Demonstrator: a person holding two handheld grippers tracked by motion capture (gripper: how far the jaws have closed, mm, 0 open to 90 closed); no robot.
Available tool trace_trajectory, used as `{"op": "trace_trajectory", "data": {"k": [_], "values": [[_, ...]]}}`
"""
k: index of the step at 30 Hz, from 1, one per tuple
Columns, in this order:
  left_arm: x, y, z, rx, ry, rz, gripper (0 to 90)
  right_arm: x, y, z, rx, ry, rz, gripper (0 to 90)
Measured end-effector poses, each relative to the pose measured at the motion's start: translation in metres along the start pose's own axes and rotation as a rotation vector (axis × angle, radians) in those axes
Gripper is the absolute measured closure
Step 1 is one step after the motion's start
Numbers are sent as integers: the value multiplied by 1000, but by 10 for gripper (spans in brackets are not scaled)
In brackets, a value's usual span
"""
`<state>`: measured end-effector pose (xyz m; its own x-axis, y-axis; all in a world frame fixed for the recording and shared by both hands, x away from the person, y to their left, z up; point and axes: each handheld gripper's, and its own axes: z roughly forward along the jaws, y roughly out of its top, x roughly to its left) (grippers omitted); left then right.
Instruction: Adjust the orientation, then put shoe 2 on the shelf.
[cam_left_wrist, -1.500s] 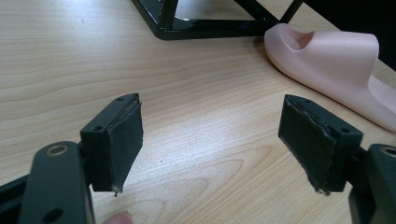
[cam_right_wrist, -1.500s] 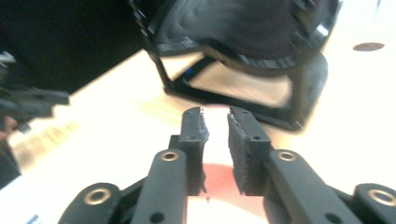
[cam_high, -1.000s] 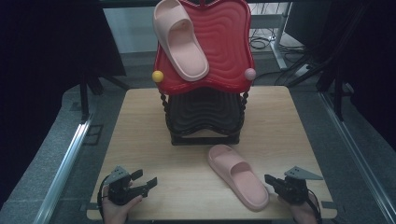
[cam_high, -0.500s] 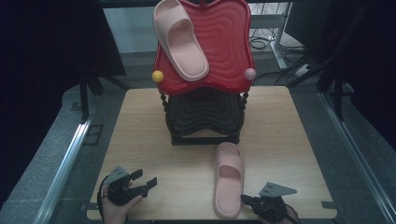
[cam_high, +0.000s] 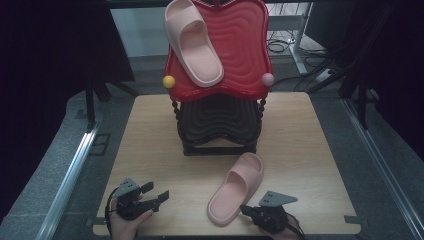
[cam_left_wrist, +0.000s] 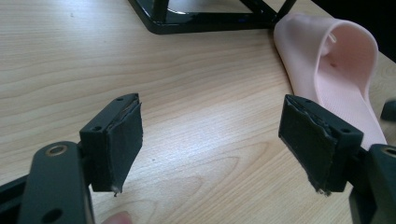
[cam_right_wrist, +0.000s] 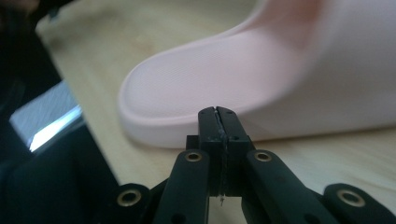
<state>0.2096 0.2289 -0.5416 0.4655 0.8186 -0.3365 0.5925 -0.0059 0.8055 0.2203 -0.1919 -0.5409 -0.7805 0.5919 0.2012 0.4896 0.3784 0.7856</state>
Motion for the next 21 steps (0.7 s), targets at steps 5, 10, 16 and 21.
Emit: {"op": "trace_trajectory", "data": {"k": [5, 10, 16, 21], "values": [[-7, 1, 4, 10, -9, 11, 221, -26, -7, -30, -95, -68, 74, 844], [-19, 7, 13, 29, -33, 39, 251, -51, -17, -52, -147, -98, 160, 672], [-40, 22, 34, 30, -60, 84, 311, -62, -21, -62, -174, -132, 194, 592], [-66, 35, 64, 54, -108, 146, 358, -65, -22, -67, -188, -140, 210, 587]]}}
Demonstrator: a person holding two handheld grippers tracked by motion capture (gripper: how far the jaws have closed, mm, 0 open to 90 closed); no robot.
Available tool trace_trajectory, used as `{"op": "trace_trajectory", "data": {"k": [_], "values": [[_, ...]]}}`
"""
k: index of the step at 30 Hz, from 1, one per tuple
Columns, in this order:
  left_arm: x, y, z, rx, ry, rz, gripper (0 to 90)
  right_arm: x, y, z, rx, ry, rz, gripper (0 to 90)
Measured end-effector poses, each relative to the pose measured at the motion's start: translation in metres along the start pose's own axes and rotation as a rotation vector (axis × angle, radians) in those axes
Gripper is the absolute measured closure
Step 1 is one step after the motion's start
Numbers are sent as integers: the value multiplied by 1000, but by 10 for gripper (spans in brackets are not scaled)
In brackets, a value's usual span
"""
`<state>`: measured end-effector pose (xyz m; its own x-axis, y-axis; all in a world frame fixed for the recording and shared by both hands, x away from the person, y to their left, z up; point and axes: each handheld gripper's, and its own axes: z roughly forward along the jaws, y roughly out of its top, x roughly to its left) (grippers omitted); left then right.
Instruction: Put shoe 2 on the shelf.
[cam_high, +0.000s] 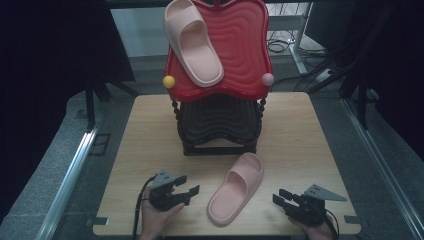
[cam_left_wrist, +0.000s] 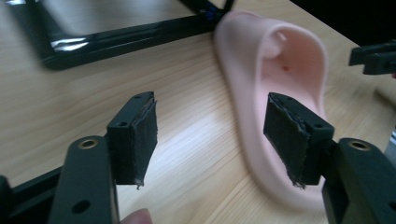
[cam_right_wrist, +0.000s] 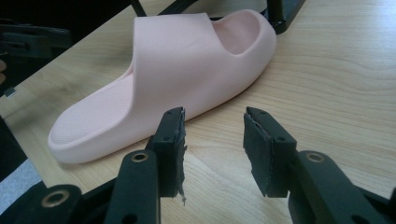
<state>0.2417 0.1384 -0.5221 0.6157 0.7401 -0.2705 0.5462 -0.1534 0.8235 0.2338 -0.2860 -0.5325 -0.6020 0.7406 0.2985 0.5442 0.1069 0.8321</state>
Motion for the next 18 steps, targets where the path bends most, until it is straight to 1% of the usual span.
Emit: {"op": "trace_trajectory", "data": {"k": [2, 5, 8, 9, 14, 18], "values": [[-7, 7, 15, 18, -18, 16, 384, -2, 0, -1, -5, -4, 7, 587], [-14, 15, 38, 45, -45, 25, 413, -4, 0, -2, -10, -9, 19, 587], [-22, 22, 60, 61, -47, 37, 445, -5, 0, -3, -17, -12, 23, 587], [-24, 23, 66, 63, -43, 34, 458, -5, 0, -4, -17, -12, 26, 587], [-30, 30, 88, 59, -42, 18, 536, -6, 1, -5, -27, -12, 25, 587], [-36, 34, 100, 71, -27, 21, 598, -7, 1, -7, -29, -14, 29, 587]]}}
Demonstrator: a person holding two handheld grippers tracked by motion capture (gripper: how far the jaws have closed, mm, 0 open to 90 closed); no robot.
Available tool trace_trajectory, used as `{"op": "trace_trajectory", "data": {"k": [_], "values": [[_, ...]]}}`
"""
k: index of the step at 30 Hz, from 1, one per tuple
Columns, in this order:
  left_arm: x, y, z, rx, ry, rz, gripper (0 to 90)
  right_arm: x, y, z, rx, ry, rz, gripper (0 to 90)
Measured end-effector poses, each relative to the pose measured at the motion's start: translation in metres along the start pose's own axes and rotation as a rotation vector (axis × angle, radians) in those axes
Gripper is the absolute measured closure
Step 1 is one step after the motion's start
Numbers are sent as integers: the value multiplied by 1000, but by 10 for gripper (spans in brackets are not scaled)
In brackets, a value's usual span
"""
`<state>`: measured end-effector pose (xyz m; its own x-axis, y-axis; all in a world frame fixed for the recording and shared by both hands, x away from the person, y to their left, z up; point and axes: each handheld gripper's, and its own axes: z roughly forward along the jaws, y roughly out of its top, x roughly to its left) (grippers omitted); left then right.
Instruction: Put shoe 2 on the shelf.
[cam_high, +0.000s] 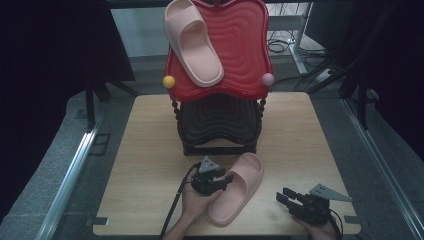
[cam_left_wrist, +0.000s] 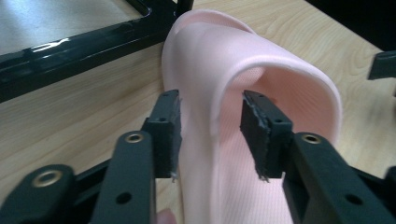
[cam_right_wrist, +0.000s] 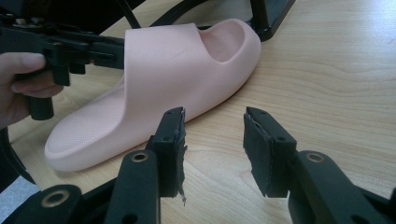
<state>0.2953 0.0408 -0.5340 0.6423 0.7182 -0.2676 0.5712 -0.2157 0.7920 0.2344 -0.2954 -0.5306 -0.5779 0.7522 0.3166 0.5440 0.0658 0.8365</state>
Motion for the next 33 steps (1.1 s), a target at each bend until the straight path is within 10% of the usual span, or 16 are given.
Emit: {"op": "trace_trajectory", "data": {"k": [16, 33], "values": [[-5, 2, 11, 12, 63, -69, 832, 1, 0, 0, 1, -14, -4, 587], [-6, 4, -23, -47, -44, -108, 846, -7, -1, -5, -32, -34, 20, 564]]}}
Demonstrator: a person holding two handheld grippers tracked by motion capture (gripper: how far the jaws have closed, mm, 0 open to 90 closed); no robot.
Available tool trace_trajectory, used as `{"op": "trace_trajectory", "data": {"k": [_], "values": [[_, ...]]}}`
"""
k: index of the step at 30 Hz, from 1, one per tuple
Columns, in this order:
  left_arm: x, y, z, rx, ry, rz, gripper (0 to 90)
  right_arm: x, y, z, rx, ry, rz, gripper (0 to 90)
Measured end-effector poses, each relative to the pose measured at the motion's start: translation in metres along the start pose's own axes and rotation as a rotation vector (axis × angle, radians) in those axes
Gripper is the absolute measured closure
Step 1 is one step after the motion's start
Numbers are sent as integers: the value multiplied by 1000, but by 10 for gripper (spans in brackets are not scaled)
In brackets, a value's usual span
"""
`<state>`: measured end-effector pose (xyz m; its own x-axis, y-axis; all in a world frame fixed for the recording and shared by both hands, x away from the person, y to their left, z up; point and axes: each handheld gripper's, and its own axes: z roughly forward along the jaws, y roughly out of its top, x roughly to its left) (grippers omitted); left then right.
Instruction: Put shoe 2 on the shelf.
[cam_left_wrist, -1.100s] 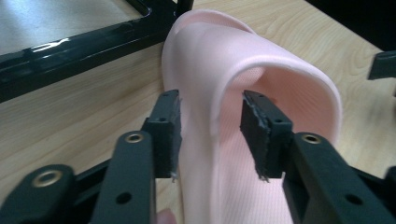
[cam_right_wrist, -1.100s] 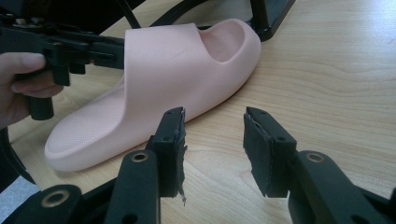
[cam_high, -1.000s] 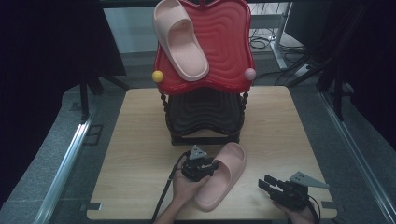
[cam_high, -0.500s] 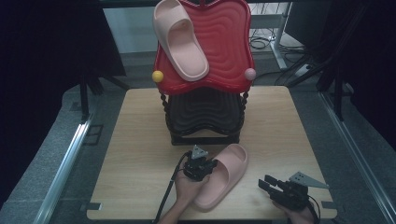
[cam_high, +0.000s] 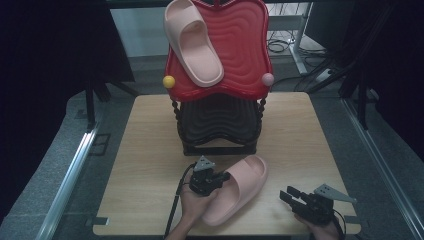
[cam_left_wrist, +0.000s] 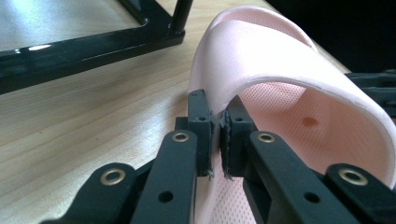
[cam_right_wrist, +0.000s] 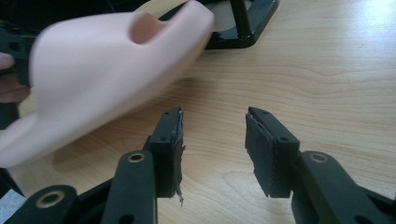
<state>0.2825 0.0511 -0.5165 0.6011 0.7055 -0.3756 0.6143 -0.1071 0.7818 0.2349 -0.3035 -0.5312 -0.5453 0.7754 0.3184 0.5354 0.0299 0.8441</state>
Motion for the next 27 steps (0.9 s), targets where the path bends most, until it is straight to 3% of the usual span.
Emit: {"op": "trace_trajectory", "data": {"k": [5, 10, 18, 27], "values": [[1, 2, -12, -35, -36, -29, 845, -3, -1, -1, -6, -21, 7, 522], [1, 7, -25, -84, -55, -40, 844, -8, -2, 0, -10, -89, 7, 457], [-1, 18, -43, -148, -70, -30, 844, -18, -5, 3, 28, -162, 6, 417], [-3, 25, -54, -186, -88, -23, 844, -19, -8, 10, 67, -193, -10, 402]]}}
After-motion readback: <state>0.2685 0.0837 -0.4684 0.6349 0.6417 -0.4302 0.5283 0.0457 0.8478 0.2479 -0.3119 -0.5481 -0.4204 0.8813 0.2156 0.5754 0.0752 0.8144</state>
